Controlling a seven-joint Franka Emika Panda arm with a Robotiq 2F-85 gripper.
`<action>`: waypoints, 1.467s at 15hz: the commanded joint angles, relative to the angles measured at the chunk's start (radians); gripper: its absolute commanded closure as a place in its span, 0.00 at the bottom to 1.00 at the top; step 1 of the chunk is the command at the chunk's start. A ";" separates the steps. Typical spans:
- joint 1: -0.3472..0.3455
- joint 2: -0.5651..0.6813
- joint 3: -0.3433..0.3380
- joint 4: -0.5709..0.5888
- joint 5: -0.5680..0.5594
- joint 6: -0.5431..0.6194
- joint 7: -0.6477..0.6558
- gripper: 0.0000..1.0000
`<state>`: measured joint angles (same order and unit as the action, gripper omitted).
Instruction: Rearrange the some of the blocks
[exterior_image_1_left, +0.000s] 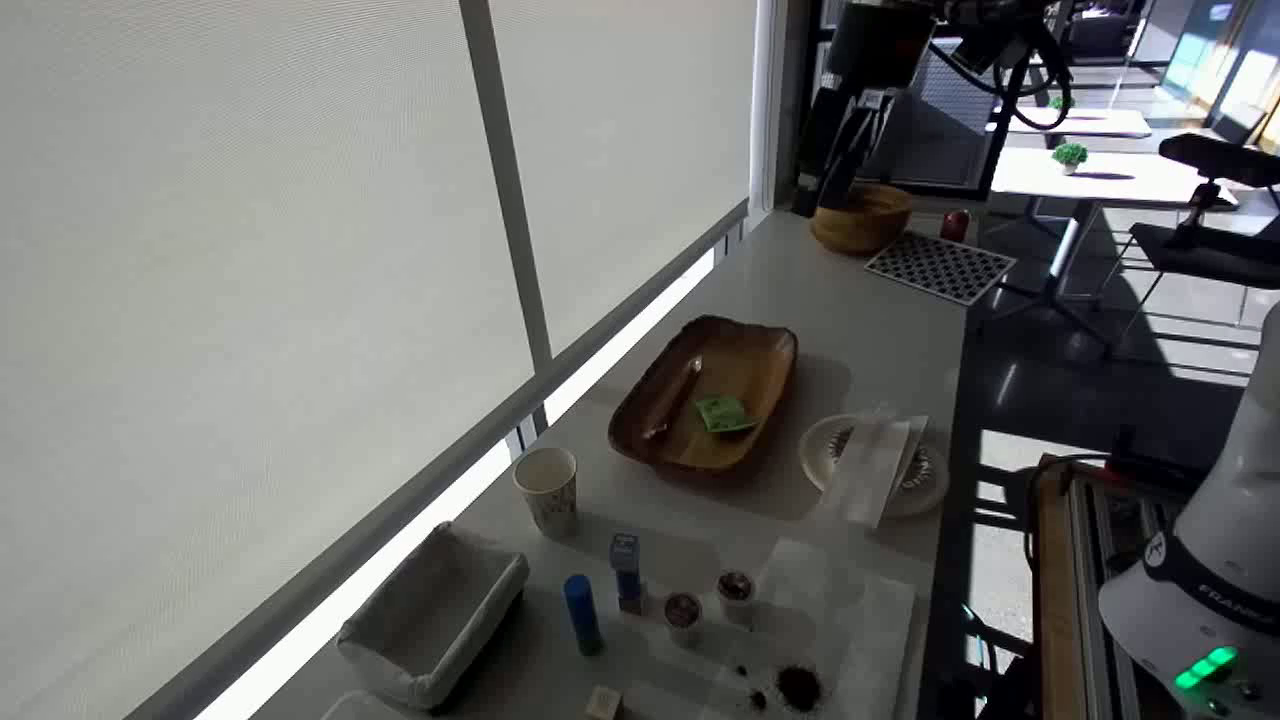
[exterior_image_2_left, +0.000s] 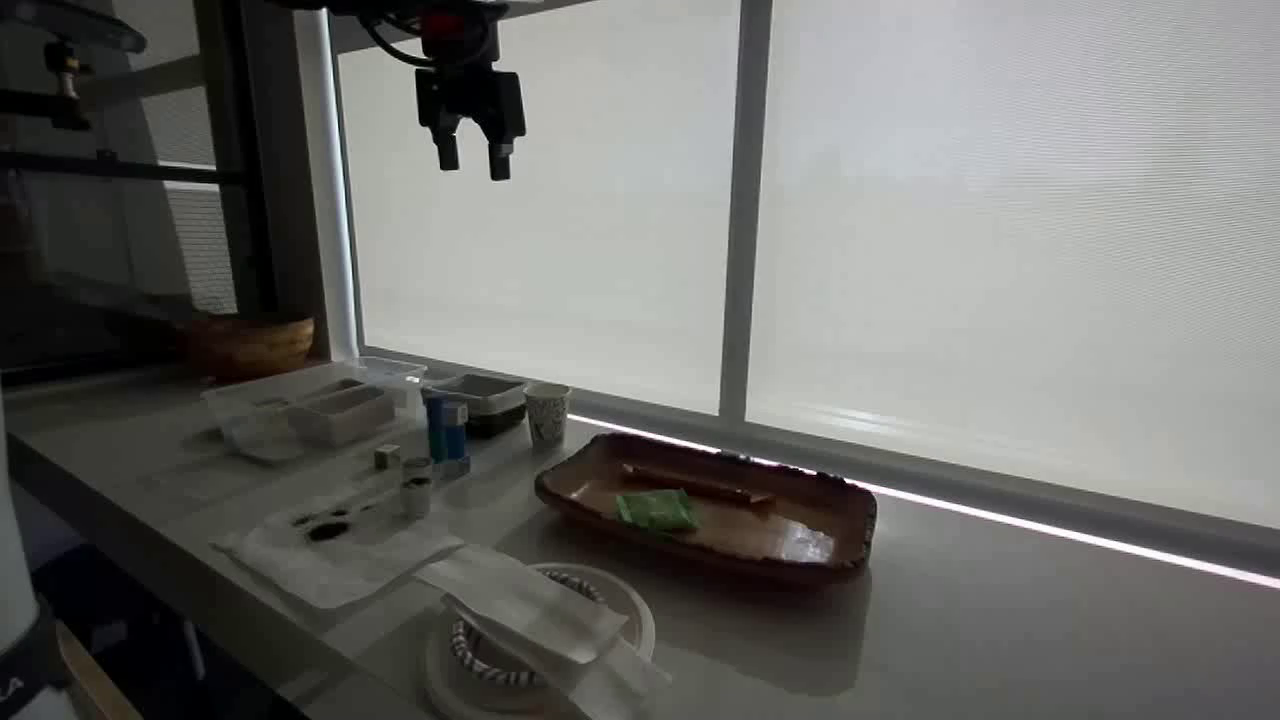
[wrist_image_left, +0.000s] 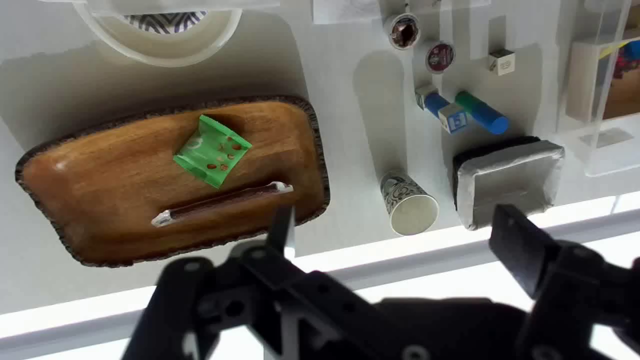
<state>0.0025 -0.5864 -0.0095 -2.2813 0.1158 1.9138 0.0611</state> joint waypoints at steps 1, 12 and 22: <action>-0.004 0.001 0.002 0.003 0.002 -0.003 -0.002 0.00; 0.025 0.071 0.006 -0.011 0.033 0.070 -0.038 0.00; 0.166 0.369 0.076 -0.052 0.090 0.502 -0.240 0.00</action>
<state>0.1756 -0.2167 0.0593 -2.3356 0.2055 2.4196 -0.1807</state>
